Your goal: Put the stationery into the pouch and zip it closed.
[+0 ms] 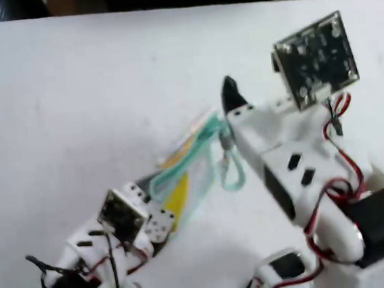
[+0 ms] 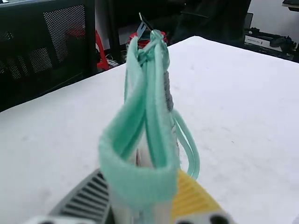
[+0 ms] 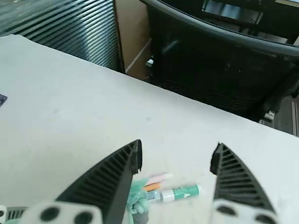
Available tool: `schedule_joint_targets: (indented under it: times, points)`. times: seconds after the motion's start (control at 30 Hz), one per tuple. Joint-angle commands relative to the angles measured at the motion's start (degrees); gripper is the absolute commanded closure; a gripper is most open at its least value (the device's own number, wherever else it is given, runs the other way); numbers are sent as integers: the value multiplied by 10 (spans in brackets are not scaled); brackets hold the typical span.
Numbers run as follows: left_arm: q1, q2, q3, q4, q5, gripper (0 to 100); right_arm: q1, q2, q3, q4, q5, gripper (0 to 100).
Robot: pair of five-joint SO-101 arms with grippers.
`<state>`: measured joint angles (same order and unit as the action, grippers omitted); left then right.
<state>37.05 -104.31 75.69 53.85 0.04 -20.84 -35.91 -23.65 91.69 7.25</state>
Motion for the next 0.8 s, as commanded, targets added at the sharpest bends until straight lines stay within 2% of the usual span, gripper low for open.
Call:
schedule_joint_targets:
  times: [0.0,0.2,0.37,0.47,0.63,0.77]
  points:
    - [-42,-7,-79,19,-6,977,27,19,38,-14,4,772]
    - [-223,-7,-252,73,-6,977,23,50,143,-22,4,772]
    - [-335,-7,-251,68,-6,977,19,58,207,-76,4,772]
    - [-381,-7,-192,17,-6,977,-7,58,261,-117,5,772]
    - [-473,-7,-78,-126,-3,977,-58,58,374,-208,5,772]
    - [-509,-7,-16,-211,-2,977,-80,59,464,-316,-1,772]
